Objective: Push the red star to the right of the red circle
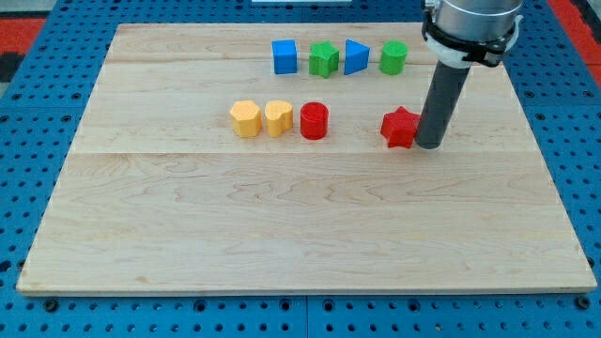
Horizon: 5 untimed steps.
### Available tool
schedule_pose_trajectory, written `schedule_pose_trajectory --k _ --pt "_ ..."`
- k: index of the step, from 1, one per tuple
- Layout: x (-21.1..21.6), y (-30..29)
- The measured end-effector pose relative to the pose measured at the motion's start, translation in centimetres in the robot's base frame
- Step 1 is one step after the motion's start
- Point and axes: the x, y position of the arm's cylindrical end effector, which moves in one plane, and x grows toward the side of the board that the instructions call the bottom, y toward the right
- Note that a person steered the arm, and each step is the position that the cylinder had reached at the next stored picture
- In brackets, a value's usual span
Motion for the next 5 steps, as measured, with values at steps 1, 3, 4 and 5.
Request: schedule_pose_trajectory --k 1,3,4,5 --pt "-1.3 -0.2" --pt "-4.2 -0.6" --pt "-3.3 -0.6" --pt "-2.5 -0.9"
